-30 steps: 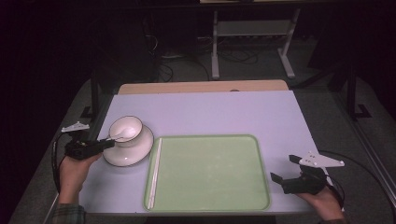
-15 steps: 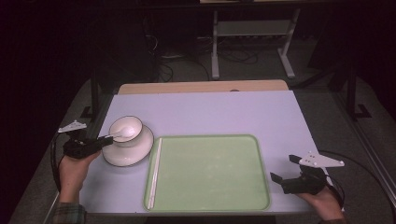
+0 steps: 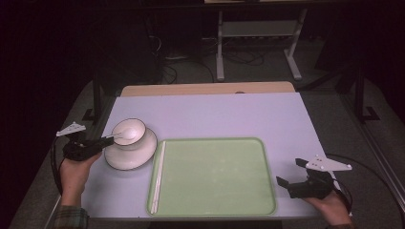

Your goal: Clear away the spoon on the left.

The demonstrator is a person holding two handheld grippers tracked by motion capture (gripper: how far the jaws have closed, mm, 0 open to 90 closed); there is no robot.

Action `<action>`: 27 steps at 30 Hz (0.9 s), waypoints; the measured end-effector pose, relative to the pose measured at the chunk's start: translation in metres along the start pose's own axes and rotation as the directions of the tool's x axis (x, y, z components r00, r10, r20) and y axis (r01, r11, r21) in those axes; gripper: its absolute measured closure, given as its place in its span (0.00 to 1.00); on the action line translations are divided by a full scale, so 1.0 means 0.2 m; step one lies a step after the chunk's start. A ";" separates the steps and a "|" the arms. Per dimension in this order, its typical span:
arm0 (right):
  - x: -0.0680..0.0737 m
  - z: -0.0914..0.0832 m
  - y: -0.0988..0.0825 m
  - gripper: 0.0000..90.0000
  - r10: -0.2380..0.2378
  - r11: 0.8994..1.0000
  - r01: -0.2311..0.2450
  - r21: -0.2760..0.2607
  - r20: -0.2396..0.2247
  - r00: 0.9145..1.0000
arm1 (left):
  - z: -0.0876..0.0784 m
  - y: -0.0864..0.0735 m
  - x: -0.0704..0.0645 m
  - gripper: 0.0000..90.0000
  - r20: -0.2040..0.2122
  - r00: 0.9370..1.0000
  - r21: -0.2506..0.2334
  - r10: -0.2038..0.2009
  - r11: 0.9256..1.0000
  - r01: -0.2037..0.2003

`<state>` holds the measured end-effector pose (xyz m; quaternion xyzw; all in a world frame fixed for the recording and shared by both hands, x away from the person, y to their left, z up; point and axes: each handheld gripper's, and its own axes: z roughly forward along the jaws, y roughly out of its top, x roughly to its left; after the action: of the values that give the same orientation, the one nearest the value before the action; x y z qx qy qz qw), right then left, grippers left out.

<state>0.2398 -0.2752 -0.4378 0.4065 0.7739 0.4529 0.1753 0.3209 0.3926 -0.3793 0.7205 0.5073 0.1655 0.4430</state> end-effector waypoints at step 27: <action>0.00 -0.01 0.00 0.00 0.003 1.000 -0.003 -0.007 0.003 1.000 | -0.10 0.11 -0.12 0.96 0.074 0.994 -0.132 0.078 0.989 -0.068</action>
<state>0.2392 -0.2757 -0.4367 0.4079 0.7714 0.4553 0.1770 0.3100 0.3792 -0.3462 0.7144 0.4509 0.1853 0.5020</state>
